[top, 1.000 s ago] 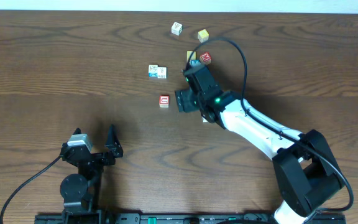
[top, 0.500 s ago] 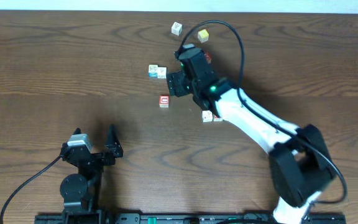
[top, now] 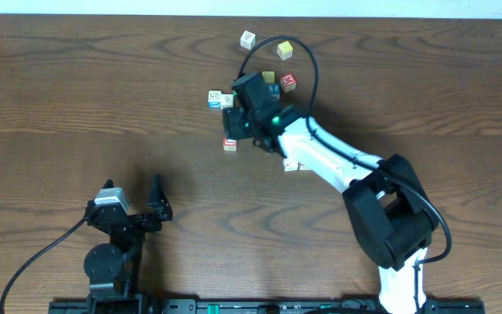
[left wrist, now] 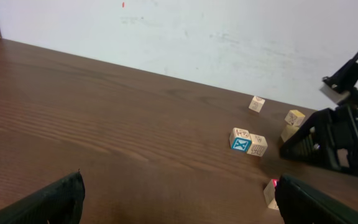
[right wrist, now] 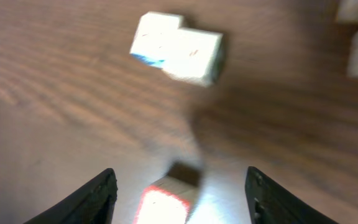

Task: Lift 4 blocks
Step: 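Raise the right gripper and move it to the block cluster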

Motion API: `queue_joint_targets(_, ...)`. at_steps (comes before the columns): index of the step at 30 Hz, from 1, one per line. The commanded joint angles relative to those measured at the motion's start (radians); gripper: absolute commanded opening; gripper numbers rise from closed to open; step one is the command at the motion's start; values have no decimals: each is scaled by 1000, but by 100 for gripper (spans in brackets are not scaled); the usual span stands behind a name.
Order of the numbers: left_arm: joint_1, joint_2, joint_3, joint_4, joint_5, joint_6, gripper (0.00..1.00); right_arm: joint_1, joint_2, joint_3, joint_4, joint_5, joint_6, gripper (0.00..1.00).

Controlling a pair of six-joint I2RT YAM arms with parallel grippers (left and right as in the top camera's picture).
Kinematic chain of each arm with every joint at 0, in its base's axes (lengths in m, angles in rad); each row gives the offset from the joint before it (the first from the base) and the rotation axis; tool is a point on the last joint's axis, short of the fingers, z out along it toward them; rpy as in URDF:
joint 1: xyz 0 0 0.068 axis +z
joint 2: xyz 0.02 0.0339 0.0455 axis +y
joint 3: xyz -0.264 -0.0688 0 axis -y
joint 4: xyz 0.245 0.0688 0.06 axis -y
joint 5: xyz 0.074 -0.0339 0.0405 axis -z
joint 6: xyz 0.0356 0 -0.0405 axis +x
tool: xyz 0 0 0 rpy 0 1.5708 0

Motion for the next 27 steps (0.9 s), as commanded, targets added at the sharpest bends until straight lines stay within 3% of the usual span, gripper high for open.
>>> queue_joint_targets(1, -2, -2, -23, -23, 6, 6, 98, 50, 2, 27, -9, 2, 50, 66)
queue_joint_targets(15, -2, -2, -23, -23, 6, 6, 98, 78, 5, 26, -62, 173, 101, 68)
queue_joint_targets(27, -2, -2, -23, -23, 6, 6, 98, 84, 70, 26, -47, 160, 135, 63)
